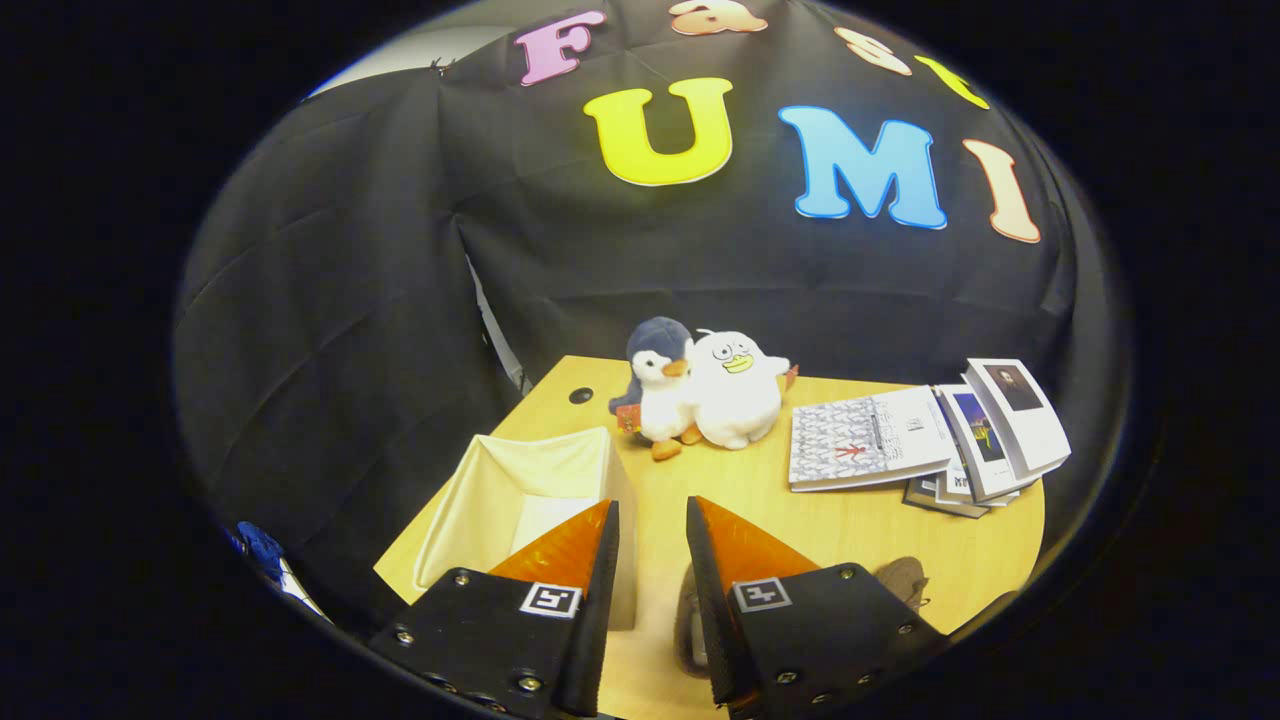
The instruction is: Open the storage box then place both shoes into the box .Put the left shoe in first, then the right shoe, with the right side of both shoes facing outward in a uniform manner.
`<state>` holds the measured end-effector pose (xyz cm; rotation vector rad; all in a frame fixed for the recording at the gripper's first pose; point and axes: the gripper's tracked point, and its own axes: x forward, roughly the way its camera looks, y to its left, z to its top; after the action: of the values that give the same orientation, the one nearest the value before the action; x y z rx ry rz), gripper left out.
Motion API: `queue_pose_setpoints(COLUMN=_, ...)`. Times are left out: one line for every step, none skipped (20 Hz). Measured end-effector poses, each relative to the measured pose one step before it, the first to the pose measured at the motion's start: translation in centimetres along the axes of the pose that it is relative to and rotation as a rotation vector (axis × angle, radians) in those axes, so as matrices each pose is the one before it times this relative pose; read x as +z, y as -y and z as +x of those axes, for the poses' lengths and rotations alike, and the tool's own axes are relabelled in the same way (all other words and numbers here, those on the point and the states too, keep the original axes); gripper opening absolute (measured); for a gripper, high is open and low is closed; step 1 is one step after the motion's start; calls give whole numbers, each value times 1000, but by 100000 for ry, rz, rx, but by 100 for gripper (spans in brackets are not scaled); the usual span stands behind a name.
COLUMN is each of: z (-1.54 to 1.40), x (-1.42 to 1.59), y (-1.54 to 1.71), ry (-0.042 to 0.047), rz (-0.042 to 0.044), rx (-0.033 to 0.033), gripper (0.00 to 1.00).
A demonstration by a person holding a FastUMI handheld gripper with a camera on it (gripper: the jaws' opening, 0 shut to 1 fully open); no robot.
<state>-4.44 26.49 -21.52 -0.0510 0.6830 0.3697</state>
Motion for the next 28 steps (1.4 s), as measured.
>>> queue_pose_setpoints(z=2, x=-814, y=1002, ry=-1096, rz=-525, rx=-918, gripper=41)
queue_pose_setpoints(z=201, x=-814, y=892, ry=-627, rz=-1107, rx=-653, gripper=41)
queue_pose_setpoints(z=261, x=-1071, y=906, ry=-1637, rz=-1465, rx=-521, gripper=41)
queue_pose_setpoints(z=213, x=-1204, y=412, ry=-1717, rz=-738, rx=360, gripper=41)
queue_pose_setpoints(z=205, x=-1265, y=571, ry=-2335, rz=-47, rx=-211, gripper=41)
queue_pose_setpoints(z=250, x=-1272, y=445, ry=-2174, rz=602, rx=303, gripper=41)
queue_pose_setpoints(z=202, x=-1055, y=350, ry=-1678, rz=945, rx=306, gripper=41)
queue_pose_setpoints(z=318, x=-991, y=492, ry=-1896, rz=463, rx=-79, gripper=41)
queue_pose_setpoints(z=367, x=-943, y=405, ry=-1954, rz=-121, rx=-240, gripper=41)
queue_pose_setpoints(z=456, x=-1117, y=323, ry=-2164, rz=-223, rx=-79, gripper=41)
queue_pose_setpoints(z=513, x=-801, y=363, ry=-1889, rz=-1026, rx=-478, gripper=41)
queue_pose_setpoints(z=590, x=-918, y=242, ry=-1658, rz=-858, rx=-178, gripper=41)
queue_pose_setpoints(z=547, x=-970, y=266, ry=-2131, rz=-464, rx=106, gripper=41)
queue_pose_setpoints(z=612, x=-870, y=125, ry=-1799, rz=-75, rx=215, gripper=41)
queue_pose_setpoints(z=512, x=-626, y=112, ry=-1545, rz=99, rx=-155, gripper=41)
queue_pose_setpoints(z=538, x=-647, y=163, ry=-1597, rz=-128, rx=31, gripper=41)
queue_pose_setpoints(z=556, x=-529, y=193, ry=-1428, rz=-191, rx=-370, gripper=41)
queue_pose_setpoints(z=573, x=-526, y=125, ry=-1274, rz=-45, rx=-54, gripper=41)
queue_pose_setpoints(z=553, x=-453, y=91, ry=-1546, rz=150, rx=387, gripper=41)
queue_pose_setpoints(z=644, x=-260, y=73, ry=-775, rz=379, rx=-167, gripper=41)
queue_pose_setpoints(z=455, x=-227, y=132, ry=-898, rz=-104, rx=-332, gripper=41)
queue_pose_setpoints(z=504, x=-271, y=42, ry=-802, rz=-235, rx=-347, gripper=41)
queue_pose_setpoints(z=554, x=-76, y=102, ry=-671, rz=-386, rx=-351, gripper=41)
queue_pose_setpoints(z=556, x=-104, y=-98, ry=-317, rz=53, rx=-212, gripper=41)
queue_pose_setpoints(z=632, x=47, y=220, ry=-764, rz=179, rx=-806, gripper=41)
queue_pose_setpoints(z=576, x=48, y=185, ry=-530, rz=805, rx=-222, gripper=41)
queue_pose_setpoints(z=495, x=73, y=41, ry=-760, rz=820, rx=-131, gripper=41)
queue_pose_setpoints(z=574, x=74, y=107, ry=-929, rz=938, rx=-117, gripper=41)
